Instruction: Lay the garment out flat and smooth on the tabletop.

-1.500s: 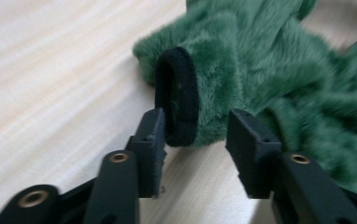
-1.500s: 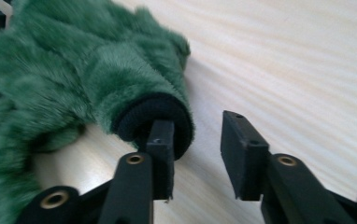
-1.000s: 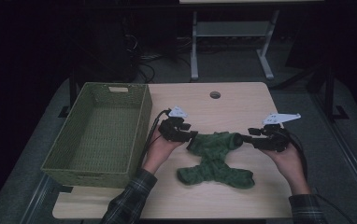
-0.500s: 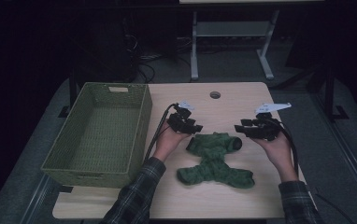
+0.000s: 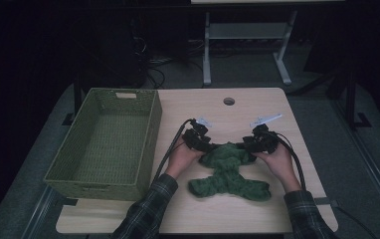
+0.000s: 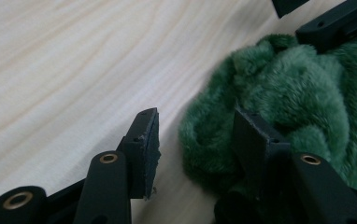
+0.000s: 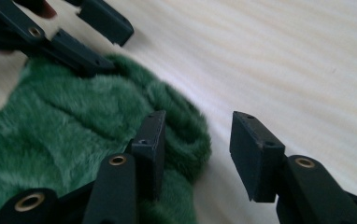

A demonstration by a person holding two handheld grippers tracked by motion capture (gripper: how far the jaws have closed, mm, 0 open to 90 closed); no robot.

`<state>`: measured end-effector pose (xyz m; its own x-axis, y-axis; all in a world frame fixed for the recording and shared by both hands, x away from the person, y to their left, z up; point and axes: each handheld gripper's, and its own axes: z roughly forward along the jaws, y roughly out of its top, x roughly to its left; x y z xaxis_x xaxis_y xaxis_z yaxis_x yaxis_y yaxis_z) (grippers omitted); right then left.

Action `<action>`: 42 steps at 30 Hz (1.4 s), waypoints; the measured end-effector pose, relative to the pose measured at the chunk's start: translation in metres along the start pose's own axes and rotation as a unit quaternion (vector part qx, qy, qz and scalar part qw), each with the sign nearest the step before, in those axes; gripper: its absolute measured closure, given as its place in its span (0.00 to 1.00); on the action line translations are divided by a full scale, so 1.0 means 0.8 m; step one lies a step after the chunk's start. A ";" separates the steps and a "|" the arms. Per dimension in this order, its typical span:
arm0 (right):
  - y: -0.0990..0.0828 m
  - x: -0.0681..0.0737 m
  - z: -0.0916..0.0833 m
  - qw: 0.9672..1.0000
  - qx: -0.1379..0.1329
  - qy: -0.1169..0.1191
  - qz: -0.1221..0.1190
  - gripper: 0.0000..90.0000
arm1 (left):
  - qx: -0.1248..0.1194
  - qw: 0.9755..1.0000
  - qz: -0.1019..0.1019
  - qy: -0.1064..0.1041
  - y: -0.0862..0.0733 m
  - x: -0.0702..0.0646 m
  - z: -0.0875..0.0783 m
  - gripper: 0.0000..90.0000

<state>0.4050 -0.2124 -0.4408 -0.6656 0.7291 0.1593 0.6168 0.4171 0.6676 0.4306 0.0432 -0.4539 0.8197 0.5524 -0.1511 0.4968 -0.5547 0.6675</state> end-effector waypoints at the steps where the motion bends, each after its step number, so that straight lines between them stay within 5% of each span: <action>1: -0.007 -0.001 0.004 1.000 0.010 0.007 0.003 0.61 | 0.005 1.000 0.006 -0.001 -0.002 -0.002 0.001 0.57; 5: -0.020 0.000 0.008 1.000 0.011 0.016 0.005 0.63 | 0.010 1.000 0.010 -0.007 -0.003 -0.005 0.003 0.61; 14: -0.024 0.007 0.016 0.999 0.015 0.029 -0.010 0.87 | 0.029 0.999 0.026 -0.021 -0.003 -0.012 0.011 0.97; 16: -0.025 0.009 0.016 0.999 0.012 0.027 -0.017 0.90 | 0.031 0.999 0.034 -0.015 -0.001 -0.012 0.008 0.98; 21: -0.025 0.010 0.004 1.000 -0.009 0.012 -0.027 0.91 | -0.018 0.999 0.034 0.006 0.006 -0.013 -0.016 0.98; 24: -0.021 0.012 -0.015 0.999 -0.041 0.002 -0.034 0.92 | -0.075 0.996 0.035 0.032 0.013 -0.011 -0.046 0.98; 27: -0.019 0.013 -0.024 0.998 -0.050 0.004 -0.037 0.91 | -0.105 0.993 0.037 0.040 0.016 -0.010 -0.058 0.98; 33: -0.014 0.013 -0.024 0.998 -0.044 0.006 -0.035 0.75 | -0.092 0.994 0.057 0.034 0.015 -0.012 -0.049 0.98; 36: -0.003 0.009 -0.026 0.998 -0.062 0.004 -0.026 0.72 | -0.093 0.994 0.057 0.033 0.015 -0.013 -0.047 0.98; 42: 0.026 -0.004 -0.007 0.998 -0.057 0.010 -0.008 0.68 | -0.096 0.993 0.054 0.029 0.016 -0.012 -0.045 0.98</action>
<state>0.4174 -0.2088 -0.4236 -0.6840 0.7115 0.1613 0.5545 0.3633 0.7487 0.4190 0.0531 -0.4180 0.8447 0.5343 -0.0313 0.3382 -0.4875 0.8050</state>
